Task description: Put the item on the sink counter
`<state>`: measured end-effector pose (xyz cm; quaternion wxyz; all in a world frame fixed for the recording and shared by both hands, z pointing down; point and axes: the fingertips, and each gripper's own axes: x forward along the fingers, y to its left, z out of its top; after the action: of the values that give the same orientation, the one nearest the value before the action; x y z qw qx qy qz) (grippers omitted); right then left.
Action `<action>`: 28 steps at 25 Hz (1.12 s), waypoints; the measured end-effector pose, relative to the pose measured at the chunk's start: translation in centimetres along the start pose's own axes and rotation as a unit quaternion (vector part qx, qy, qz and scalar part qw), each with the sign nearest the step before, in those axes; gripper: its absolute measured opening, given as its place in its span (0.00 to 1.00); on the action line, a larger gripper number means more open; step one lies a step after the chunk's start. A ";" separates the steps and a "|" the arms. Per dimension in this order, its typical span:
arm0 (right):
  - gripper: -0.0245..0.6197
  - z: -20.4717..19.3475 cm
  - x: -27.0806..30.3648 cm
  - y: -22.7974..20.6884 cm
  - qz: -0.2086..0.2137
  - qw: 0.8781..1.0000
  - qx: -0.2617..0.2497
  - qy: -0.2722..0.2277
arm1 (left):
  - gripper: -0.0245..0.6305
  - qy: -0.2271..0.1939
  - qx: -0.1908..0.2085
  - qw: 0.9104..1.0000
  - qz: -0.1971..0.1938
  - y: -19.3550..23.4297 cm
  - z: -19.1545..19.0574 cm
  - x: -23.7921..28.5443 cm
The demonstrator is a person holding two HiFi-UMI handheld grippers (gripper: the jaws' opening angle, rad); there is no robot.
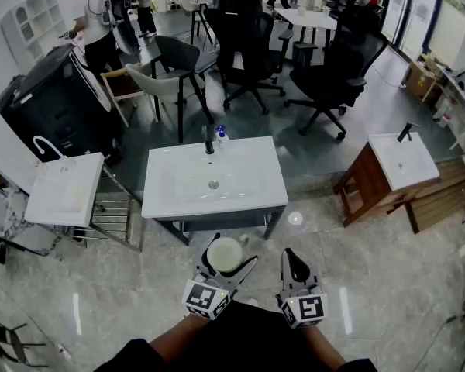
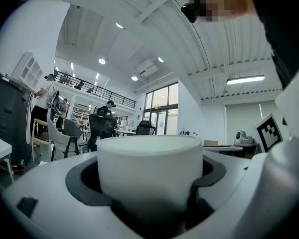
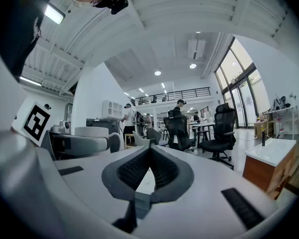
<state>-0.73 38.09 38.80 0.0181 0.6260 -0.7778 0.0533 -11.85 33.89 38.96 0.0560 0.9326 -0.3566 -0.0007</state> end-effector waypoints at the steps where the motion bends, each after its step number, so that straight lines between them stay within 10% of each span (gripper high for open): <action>1: 0.09 -0.1 0.1 -0.2 -0.001 1.000 -0.002 0.000 | 0.73 0.000 0.000 1.000 0.000 0.0 0.0 0.2; 28: 0.09 -3.4 5.1 -6.4 -0.003 0.998 0.056 0.019 | 0.73 0.015 -0.013 0.999 -0.048 1.7 -2.2 9.8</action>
<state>4.24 32.19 43.06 -0.0022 0.6269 -0.7715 0.1089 -5.53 26.34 41.70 0.0733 0.9478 -0.3102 0.0055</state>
